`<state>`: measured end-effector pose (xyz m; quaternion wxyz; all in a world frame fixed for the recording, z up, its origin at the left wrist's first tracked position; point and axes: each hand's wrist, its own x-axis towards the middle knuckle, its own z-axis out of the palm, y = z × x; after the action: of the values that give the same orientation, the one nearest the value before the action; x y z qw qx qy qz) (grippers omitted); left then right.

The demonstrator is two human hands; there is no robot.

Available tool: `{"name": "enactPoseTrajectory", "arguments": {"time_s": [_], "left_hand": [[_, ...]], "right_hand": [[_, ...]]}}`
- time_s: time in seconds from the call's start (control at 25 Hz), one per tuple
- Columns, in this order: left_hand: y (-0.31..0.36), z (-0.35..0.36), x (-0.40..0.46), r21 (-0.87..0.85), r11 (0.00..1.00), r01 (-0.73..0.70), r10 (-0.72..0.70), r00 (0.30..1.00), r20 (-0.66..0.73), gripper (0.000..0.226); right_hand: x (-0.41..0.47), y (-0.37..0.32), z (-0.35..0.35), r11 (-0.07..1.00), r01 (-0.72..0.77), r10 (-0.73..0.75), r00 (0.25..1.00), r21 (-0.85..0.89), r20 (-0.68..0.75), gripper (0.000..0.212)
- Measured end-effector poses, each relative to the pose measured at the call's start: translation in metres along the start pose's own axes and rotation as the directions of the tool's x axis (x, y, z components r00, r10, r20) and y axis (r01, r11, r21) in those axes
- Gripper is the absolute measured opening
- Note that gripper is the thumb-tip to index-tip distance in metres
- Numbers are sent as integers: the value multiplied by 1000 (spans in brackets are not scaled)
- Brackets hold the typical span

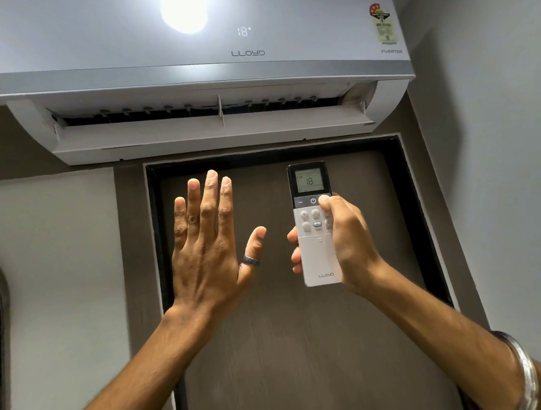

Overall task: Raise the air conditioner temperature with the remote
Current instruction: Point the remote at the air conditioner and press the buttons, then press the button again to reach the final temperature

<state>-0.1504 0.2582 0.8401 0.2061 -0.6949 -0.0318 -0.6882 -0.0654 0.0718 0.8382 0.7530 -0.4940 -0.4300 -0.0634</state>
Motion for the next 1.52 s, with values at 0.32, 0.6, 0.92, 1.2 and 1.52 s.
{"name": "enactPoseTrajectory", "arguments": {"time_s": [0.32,0.6,0.92,1.2,1.52], "left_hand": [[4,3,0,-15,1000,0,0,1000,-2,82],[3,6,0,-8,1000,-3,3,1000,2,82],[2,9,-1,4,1000,-13,13,1000,3,82],[5,7,-1,-13,1000,-15,15,1000,2,82],[15,9,-9,-35,999,-14,15,1000,23,83]], "right_hand": [[-2,-2,-4,997,56,-56,998,-44,-13,34],[-1,-1,-4,1000,2,-2,1000,5,13,42],[-1,0,-6,999,39,-39,999,-16,18,36],[-1,0,-8,999,38,-38,999,-1,36,37],[-8,0,-15,992,71,-74,997,-100,-27,36]]}}
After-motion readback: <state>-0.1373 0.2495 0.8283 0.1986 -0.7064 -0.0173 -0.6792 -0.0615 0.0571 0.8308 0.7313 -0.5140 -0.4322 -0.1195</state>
